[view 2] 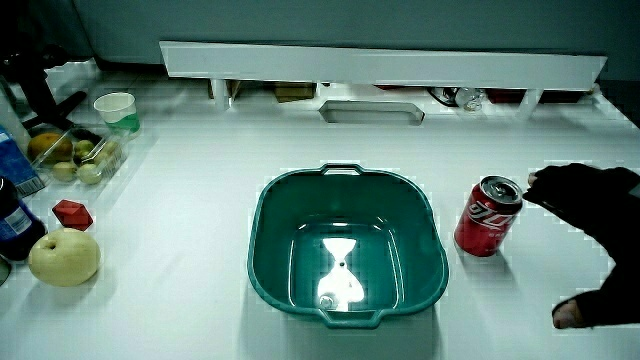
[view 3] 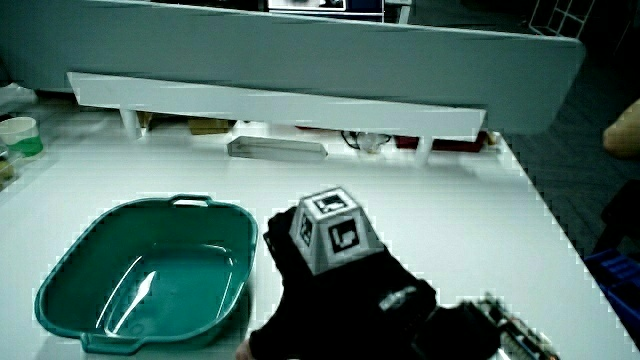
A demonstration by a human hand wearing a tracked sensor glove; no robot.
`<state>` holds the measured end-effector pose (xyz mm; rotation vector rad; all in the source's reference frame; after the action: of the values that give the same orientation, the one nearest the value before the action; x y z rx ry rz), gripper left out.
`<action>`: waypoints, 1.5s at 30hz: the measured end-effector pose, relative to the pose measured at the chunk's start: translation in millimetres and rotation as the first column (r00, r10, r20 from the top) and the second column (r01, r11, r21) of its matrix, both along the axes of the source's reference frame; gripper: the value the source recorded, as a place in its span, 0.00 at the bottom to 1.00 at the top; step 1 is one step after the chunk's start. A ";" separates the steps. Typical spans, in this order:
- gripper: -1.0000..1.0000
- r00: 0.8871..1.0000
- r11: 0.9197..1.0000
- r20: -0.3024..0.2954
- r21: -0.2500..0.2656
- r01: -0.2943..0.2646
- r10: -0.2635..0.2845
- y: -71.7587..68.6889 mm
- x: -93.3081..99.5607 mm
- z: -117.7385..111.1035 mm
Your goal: Pick cola from desk
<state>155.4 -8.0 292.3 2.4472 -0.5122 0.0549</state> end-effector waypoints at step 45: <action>0.62 0.987 0.982 -0.065 -0.111 -0.155 0.148 -115.4 12.5 96.7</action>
<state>167.9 -123.4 389.0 2.3624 -0.2887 0.0758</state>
